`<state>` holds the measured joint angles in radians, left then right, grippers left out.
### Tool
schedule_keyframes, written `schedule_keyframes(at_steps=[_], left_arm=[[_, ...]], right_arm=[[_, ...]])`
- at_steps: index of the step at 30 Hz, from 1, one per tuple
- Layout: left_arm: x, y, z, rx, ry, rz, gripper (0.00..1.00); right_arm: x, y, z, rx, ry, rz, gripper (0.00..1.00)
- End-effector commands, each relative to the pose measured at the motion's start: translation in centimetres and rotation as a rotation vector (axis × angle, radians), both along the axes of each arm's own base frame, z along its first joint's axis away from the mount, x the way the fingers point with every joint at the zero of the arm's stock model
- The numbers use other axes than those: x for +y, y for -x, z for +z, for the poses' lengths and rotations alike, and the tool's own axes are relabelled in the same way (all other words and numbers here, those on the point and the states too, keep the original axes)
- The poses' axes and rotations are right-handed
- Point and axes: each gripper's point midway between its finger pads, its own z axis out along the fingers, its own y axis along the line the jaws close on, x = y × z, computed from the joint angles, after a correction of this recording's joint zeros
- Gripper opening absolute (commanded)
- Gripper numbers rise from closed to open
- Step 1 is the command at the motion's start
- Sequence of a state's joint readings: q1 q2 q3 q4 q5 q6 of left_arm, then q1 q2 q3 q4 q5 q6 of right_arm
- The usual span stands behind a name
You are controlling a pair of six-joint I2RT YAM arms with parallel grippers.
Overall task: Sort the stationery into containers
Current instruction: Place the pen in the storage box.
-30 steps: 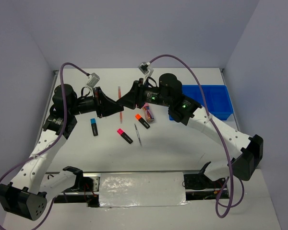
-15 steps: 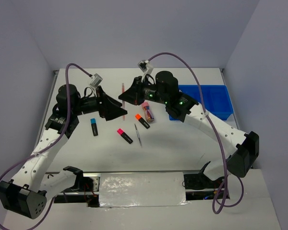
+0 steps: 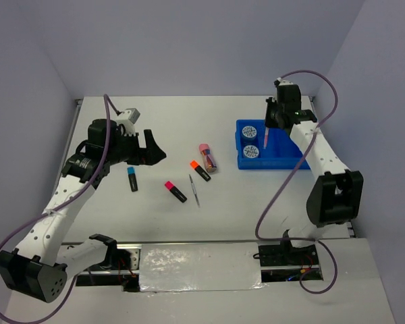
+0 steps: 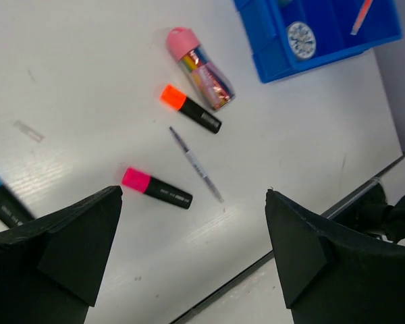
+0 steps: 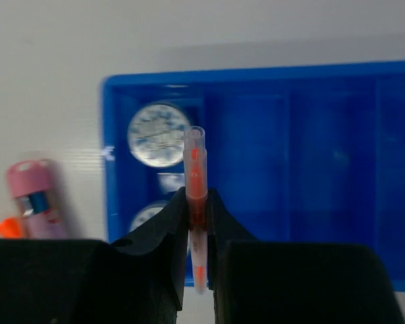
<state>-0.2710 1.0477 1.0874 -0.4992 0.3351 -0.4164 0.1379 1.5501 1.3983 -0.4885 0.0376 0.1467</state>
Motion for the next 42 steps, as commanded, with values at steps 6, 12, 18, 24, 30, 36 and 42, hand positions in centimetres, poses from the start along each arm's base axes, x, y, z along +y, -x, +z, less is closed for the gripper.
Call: schedule_keyframes(at_steps=[6,12,18,24,30,36,42], left_arm=[[1.9,-0.3,-2.0,0.080,-0.084,0.098,0.99],[1.8,-0.4,-2.4,0.127,-0.090,0.106,0.99],[1.2,-0.2,-2.2,0.122,-0.056,0.083,0.99],[0.6,-0.4,-2.6,0.151,-0.015,0.089,0.99],[-0.1,-0.9,-3.1,0.208,-0.039,0.155,0.99],[-0.6,-0.6,-6.7,0.357,-0.131,0.285,0.99],[2.6,-2.3,-8.8,0.417,-0.228,0.516,0.99]], right_arm=[[-6.1,-1.7,-5.3,0.153,0.133,-0.112,0.00],[-6.0,-3.4,-8.1,0.189,0.092,-0.121,0.00],[-5.7,-3.7,-9.6,0.214,0.067,-0.115,0.02],[-5.3,-3.6,-11.0,0.269,0.042,-0.123,0.44],[-5.1,-3.8,-8.0,0.227,0.018,-0.133,0.67],[-3.3,-1.9,-2.2,0.151,-0.048,-0.121,0.67],[8.9,6.0,-0.6,0.115,-0.073,0.095,0.65]])
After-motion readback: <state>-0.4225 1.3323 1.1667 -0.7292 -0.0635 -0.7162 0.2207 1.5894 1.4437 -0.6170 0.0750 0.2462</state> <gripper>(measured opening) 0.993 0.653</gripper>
